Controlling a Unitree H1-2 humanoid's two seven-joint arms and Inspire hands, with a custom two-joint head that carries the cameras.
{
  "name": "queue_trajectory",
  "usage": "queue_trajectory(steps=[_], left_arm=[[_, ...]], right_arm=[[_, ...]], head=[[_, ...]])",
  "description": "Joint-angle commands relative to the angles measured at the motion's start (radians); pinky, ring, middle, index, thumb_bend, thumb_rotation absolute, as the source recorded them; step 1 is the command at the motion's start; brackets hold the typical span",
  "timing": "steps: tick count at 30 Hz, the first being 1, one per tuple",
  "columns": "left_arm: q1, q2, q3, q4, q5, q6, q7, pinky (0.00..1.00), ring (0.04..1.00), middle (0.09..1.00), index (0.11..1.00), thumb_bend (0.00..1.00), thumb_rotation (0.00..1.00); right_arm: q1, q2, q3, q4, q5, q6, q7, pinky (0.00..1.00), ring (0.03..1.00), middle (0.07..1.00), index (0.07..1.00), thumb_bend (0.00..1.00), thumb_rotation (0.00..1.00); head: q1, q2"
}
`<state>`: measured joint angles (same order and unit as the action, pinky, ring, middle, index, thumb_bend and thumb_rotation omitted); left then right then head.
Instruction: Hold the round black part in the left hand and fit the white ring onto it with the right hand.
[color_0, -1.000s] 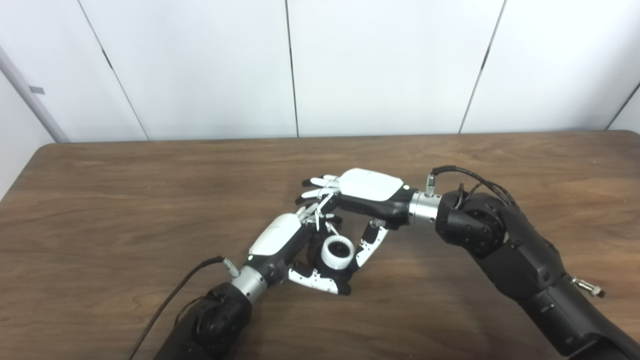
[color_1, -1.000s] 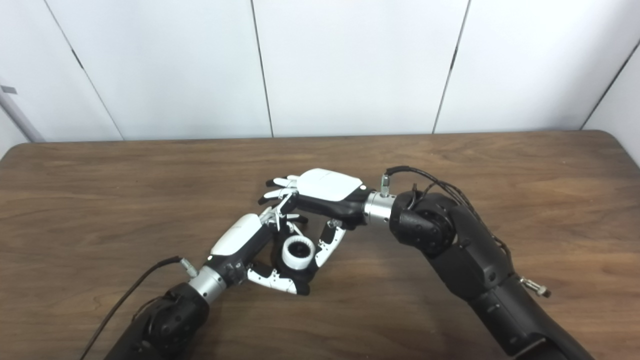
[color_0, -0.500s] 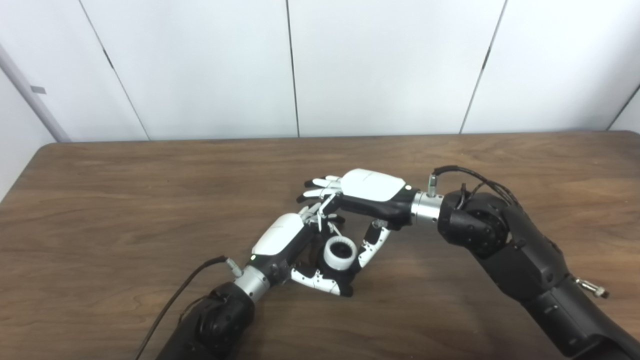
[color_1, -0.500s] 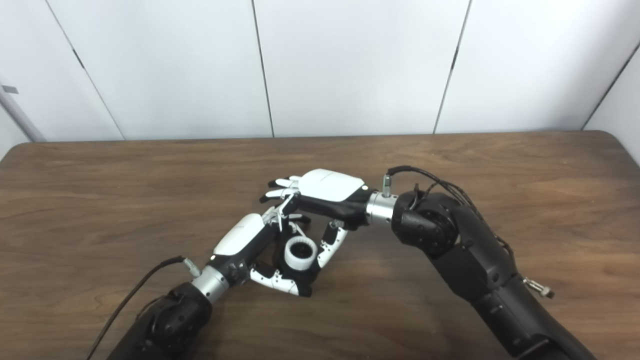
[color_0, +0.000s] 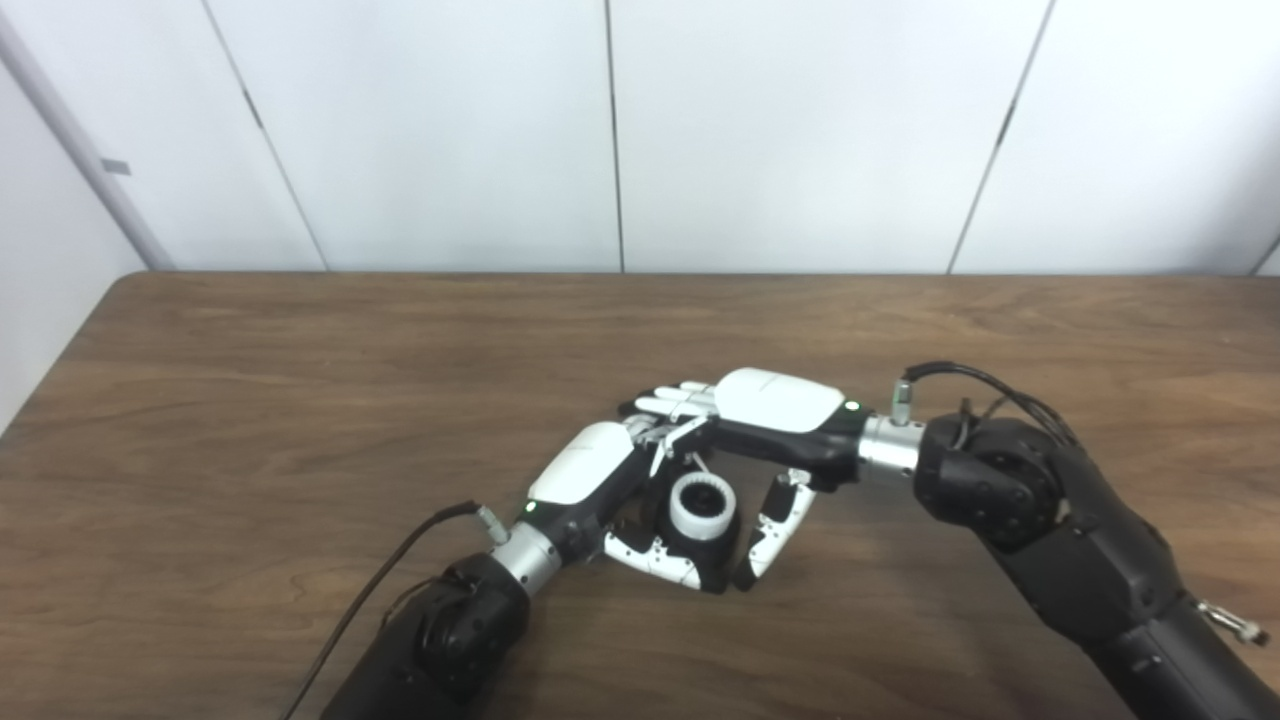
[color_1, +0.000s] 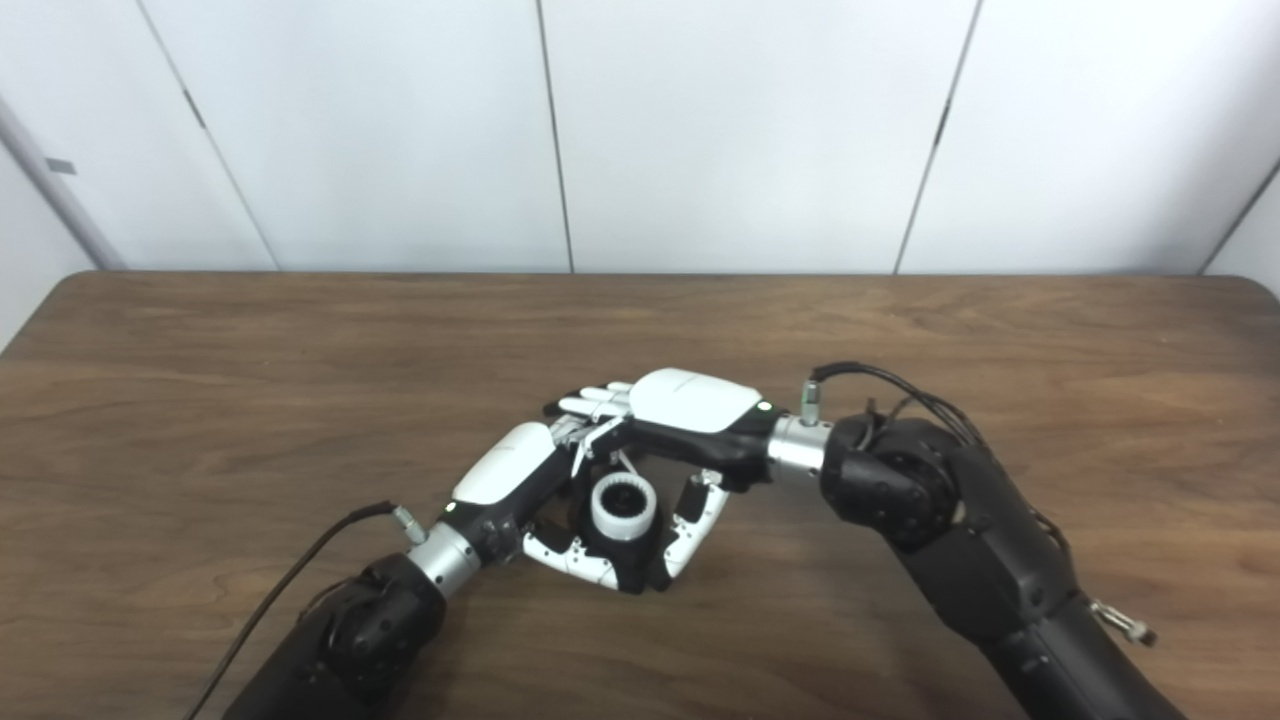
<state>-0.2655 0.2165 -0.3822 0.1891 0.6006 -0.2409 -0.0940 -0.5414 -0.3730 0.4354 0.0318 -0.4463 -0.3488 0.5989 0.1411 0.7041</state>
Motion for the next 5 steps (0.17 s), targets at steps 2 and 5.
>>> queue_trajectory(steps=[2,5], left_arm=[[-0.01,-0.007,-0.016,0.037,0.023,0.02,-0.007,1.0,1.0,0.856,0.478,0.53,0.06],[-0.013,-0.007,-0.019,0.05,0.024,0.021,-0.005,1.0,1.0,0.86,0.479,0.53,0.06]], right_arm=[[-0.028,-0.017,-0.015,-0.052,0.043,-0.017,0.003,1.0,1.0,1.0,0.919,1.0,0.27],[-0.016,-0.017,-0.015,-0.066,0.048,-0.022,0.0,1.0,1.0,1.0,0.977,1.0,0.27]], head=[[0.011,-0.002],[0.016,-0.007]])
